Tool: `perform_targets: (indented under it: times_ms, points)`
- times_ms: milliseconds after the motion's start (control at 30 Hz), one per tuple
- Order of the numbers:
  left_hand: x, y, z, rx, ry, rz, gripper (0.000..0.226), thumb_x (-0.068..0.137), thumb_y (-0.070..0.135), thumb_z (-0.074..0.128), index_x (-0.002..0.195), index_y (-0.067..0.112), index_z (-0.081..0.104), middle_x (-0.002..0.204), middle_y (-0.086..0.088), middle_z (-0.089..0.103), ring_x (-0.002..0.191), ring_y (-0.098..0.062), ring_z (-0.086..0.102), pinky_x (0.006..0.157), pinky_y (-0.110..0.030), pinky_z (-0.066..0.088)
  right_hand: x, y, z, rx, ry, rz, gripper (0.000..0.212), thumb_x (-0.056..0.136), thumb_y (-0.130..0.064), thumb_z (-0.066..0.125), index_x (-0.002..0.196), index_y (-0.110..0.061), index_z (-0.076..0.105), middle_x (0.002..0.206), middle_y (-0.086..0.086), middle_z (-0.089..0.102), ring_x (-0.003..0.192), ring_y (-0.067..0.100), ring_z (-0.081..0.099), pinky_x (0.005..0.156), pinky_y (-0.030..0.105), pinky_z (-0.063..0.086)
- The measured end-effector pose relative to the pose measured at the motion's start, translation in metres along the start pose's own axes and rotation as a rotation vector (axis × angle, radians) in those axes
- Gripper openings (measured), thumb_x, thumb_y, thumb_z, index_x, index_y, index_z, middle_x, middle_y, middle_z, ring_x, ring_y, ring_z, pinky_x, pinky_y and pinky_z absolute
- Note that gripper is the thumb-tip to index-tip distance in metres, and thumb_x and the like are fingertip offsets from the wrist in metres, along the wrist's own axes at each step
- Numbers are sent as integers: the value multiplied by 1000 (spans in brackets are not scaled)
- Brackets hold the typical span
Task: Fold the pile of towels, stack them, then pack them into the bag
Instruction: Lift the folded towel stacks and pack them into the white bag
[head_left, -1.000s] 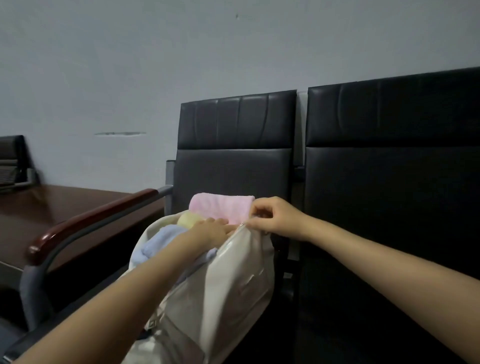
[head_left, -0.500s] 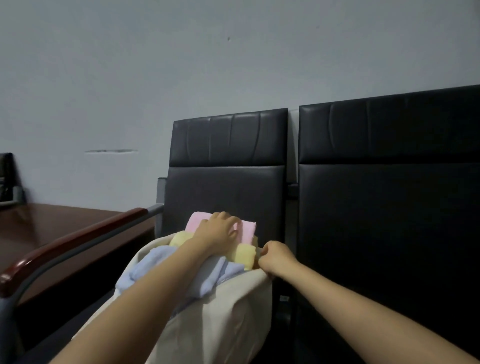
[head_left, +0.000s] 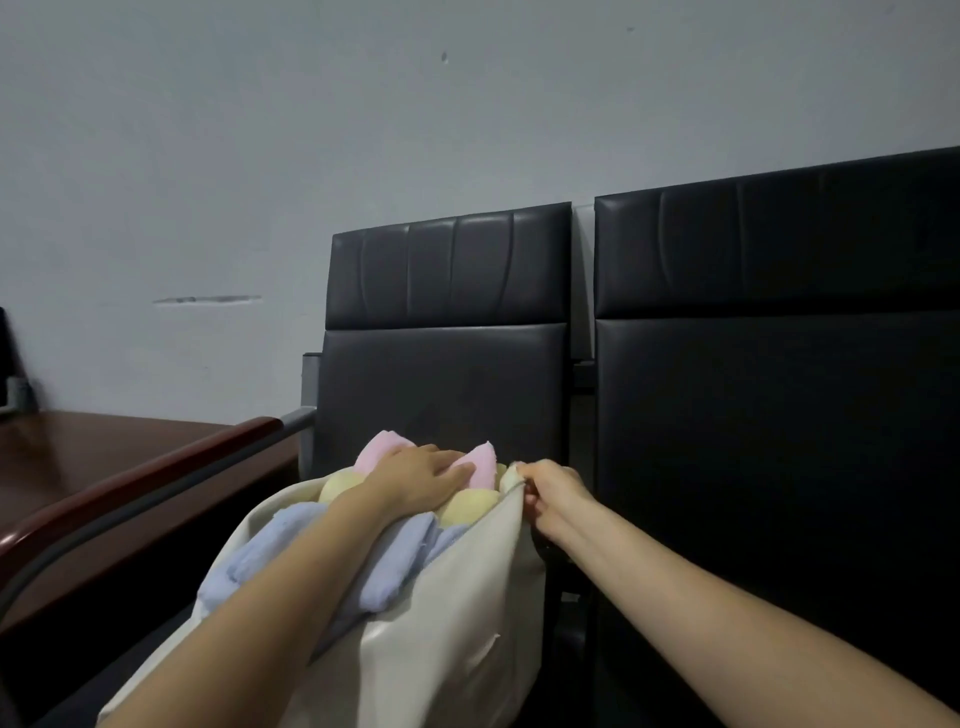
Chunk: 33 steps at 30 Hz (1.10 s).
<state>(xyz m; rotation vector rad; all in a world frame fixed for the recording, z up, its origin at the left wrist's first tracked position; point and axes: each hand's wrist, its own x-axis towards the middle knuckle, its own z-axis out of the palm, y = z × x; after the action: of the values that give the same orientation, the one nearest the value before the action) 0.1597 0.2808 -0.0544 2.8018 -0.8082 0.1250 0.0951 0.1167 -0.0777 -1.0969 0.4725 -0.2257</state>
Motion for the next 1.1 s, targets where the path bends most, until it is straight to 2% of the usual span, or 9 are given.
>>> perform_targets:
  times_ms: [133,233,367,533,600,700,767,967,1100]
  points:
    - [-3,-16,-5,-65,-41,-18,61,84,73,24,132,47,52,128,9,59,125,-15,47,109,-37,30,0,-13,22,-22,8,-58,21,88,3,51,69,-3,54,56,5,45,41,11,36,33,17,28]
    - [-9,-12,-4,-60,16,-16,46,98,57,31,131,36,53,118,6,61,109,-15,53,101,-34,34,0,-15,24,-194,-1,-192,20,88,-2,53,69,-5,57,58,5,50,51,15,43,43,22,33]
    - [-14,1,7,28,96,30,47,100,50,32,143,34,39,138,2,53,126,-19,46,109,-39,29,4,-13,3,-800,4,-477,21,86,-14,63,94,6,66,89,19,68,74,24,61,61,29,46]
    - [-10,12,13,115,70,11,53,101,52,28,152,36,23,159,6,25,147,-17,18,120,-42,8,8,-11,-17,-1272,-87,-371,12,79,-15,64,86,-16,74,78,4,69,67,20,63,63,25,50]
    - [-11,14,13,122,55,9,53,101,52,27,151,36,25,158,7,28,146,-17,20,120,-42,8,13,-6,-17,-1397,-68,-394,14,82,-15,60,85,-15,74,81,3,69,79,24,66,70,28,51]
    - [-12,12,14,108,75,9,52,100,53,28,149,37,30,153,8,37,143,-17,28,119,-43,11,17,1,-13,-1546,-66,-359,14,86,-16,54,74,-11,58,75,3,60,74,24,59,53,25,41]
    - [-11,11,14,103,85,18,51,100,52,28,148,36,32,151,8,41,140,-16,32,118,-42,14,18,-1,-10,-1497,-49,-341,18,89,-19,52,72,-12,49,73,2,52,72,22,53,51,26,36]
    - [-16,4,8,31,85,75,49,97,53,28,141,40,43,138,8,54,128,-15,44,110,-37,25,32,-21,8,-673,-9,-236,11,79,1,43,72,-5,47,55,7,44,43,15,37,37,17,25]
    - [-14,10,1,32,-3,67,43,103,42,30,136,26,53,141,-1,53,127,-18,45,105,-30,28,24,-51,42,-484,-85,-311,19,79,4,42,63,-8,45,49,6,41,39,12,33,43,22,29]
